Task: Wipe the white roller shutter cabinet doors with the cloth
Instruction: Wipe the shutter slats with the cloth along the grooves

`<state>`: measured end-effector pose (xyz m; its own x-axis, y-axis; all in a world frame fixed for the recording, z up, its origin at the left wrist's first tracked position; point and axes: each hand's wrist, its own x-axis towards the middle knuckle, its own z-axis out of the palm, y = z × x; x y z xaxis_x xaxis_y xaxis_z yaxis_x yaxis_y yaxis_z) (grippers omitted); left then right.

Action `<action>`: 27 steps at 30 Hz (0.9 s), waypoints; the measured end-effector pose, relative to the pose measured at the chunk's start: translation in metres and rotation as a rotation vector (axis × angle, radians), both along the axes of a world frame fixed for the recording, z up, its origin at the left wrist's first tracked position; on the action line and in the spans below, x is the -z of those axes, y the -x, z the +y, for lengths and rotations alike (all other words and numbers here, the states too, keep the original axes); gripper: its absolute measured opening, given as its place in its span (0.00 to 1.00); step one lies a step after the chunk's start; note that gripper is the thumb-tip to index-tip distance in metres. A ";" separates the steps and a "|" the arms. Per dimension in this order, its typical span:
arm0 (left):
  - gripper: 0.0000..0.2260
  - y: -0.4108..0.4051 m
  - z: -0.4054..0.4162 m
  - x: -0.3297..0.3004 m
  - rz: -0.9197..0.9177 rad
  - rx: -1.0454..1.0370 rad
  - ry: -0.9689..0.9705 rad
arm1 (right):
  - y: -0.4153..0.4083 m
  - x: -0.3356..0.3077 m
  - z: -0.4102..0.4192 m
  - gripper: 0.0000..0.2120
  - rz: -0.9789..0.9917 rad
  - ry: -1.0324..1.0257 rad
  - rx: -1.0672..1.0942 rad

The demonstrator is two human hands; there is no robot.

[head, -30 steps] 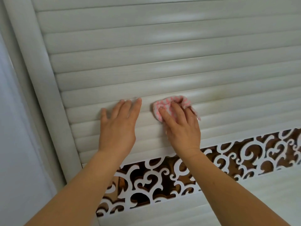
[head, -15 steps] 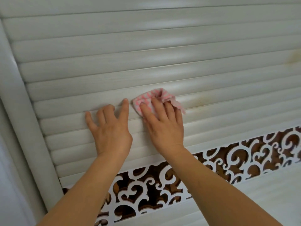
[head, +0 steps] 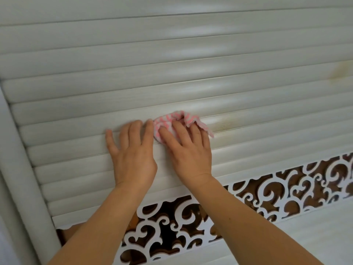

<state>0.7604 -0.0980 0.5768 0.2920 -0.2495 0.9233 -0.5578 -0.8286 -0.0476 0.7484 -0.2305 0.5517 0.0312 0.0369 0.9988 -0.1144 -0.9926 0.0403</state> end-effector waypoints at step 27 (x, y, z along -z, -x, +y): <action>0.41 0.034 -0.068 -0.009 0.208 -0.134 0.061 | 0.047 -0.009 -0.163 0.13 -0.079 -0.377 0.036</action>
